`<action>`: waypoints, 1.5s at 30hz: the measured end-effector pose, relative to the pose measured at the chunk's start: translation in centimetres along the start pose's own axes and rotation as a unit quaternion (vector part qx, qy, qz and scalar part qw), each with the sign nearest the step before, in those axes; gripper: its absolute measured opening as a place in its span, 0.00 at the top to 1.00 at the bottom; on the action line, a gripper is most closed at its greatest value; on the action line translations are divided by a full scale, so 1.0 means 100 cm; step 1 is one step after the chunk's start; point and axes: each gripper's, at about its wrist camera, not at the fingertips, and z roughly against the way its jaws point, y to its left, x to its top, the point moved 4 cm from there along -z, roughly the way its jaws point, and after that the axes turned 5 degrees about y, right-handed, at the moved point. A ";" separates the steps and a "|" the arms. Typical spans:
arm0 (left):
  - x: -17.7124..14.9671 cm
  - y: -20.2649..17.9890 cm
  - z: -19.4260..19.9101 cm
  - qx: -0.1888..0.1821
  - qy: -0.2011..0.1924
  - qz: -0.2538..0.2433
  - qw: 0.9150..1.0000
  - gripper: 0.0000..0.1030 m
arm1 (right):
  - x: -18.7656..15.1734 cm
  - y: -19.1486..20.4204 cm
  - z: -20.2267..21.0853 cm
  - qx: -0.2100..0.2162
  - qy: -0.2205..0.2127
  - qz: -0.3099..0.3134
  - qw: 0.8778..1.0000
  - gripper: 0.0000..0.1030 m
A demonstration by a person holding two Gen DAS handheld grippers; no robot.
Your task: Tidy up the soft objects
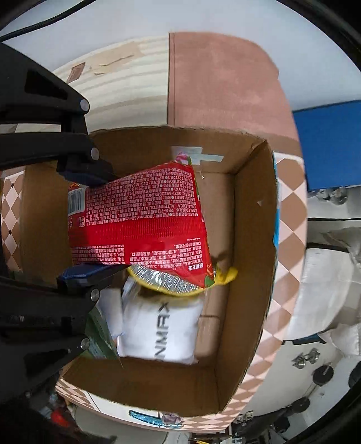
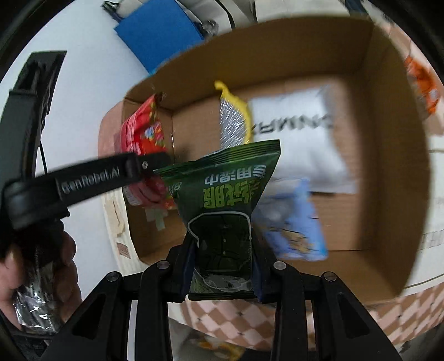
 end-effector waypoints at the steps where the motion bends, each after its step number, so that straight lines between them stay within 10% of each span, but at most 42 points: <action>1: 0.008 0.004 0.000 0.000 0.005 -0.002 1.000 0.57 | 0.005 0.002 -0.011 0.008 0.007 -0.009 1.000 0.65; 8: 0.024 0.015 -0.017 -0.002 0.043 -0.003 0.999 0.54 | 0.015 0.019 -0.058 0.036 0.047 -0.024 0.998 0.62; 11: 0.025 0.020 -0.021 -0.009 0.047 0.002 0.999 0.52 | 0.012 0.021 -0.071 0.030 0.071 -0.015 0.997 0.34; 16: 0.015 0.022 -0.016 -0.005 0.028 0.000 1.000 0.49 | 0.011 0.009 -0.058 -0.017 0.052 -0.006 0.998 0.31; 34: -0.113 -0.004 0.053 -0.003 -0.158 0.031 0.987 0.49 | -0.046 -0.020 0.056 -0.191 -0.089 0.075 0.975 0.25; 38: -0.135 -0.011 0.071 0.007 -0.192 0.023 0.981 0.06 | -0.065 -0.020 0.079 -0.224 -0.125 0.087 0.963 0.04; 45: -0.157 -0.014 0.089 -0.001 -0.212 0.030 0.977 0.04 | -0.091 -0.019 0.114 -0.239 -0.171 0.094 0.951 0.00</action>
